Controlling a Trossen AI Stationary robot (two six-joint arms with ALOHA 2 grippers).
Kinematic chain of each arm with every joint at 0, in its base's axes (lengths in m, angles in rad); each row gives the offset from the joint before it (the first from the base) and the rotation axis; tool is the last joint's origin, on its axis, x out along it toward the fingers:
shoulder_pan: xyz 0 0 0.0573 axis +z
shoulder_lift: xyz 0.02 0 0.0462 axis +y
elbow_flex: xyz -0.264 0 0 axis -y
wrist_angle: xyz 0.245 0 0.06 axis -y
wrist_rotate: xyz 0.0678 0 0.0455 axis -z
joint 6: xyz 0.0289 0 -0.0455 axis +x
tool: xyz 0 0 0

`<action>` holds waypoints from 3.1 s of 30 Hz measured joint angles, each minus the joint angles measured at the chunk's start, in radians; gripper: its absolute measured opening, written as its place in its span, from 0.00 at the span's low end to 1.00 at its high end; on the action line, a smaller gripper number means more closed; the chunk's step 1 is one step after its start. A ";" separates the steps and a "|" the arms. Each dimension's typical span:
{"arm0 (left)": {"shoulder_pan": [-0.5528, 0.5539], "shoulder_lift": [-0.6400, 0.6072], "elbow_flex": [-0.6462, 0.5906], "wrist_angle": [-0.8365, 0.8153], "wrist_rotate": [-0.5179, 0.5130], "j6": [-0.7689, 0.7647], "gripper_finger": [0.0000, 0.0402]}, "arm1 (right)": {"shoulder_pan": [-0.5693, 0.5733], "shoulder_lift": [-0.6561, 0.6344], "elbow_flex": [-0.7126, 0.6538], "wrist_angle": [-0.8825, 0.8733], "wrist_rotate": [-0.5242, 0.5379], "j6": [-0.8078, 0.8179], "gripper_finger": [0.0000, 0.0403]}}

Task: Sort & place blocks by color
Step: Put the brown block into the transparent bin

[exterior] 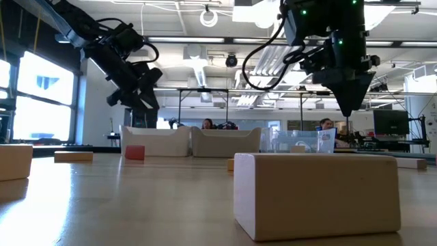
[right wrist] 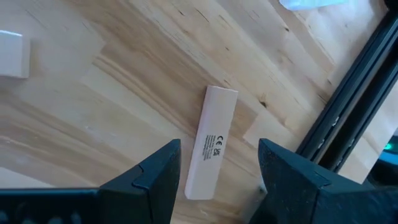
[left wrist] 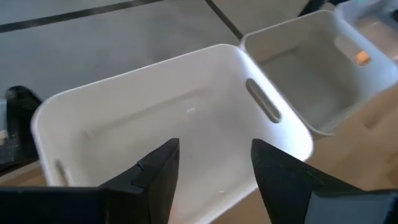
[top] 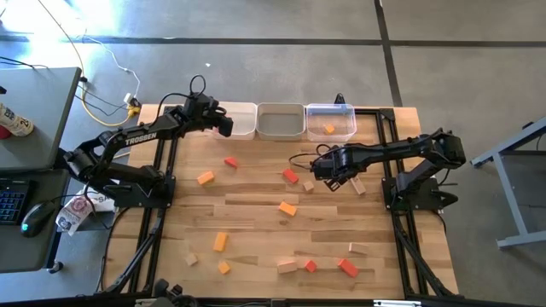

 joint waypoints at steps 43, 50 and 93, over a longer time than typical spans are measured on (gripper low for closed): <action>-0.028 -0.001 0.000 0.019 0.129 0.000 0.46 | -0.323 -0.224 -0.156 0.002 -0.063 -0.309 0.50; -0.028 -0.001 0.000 0.020 0.129 0.005 0.46 | -0.337 -0.284 -0.156 0.107 -0.198 -0.266 0.50; -0.028 -0.001 0.000 0.019 0.129 0.027 0.46 | -0.330 -0.257 -0.554 0.565 -0.267 -0.108 0.50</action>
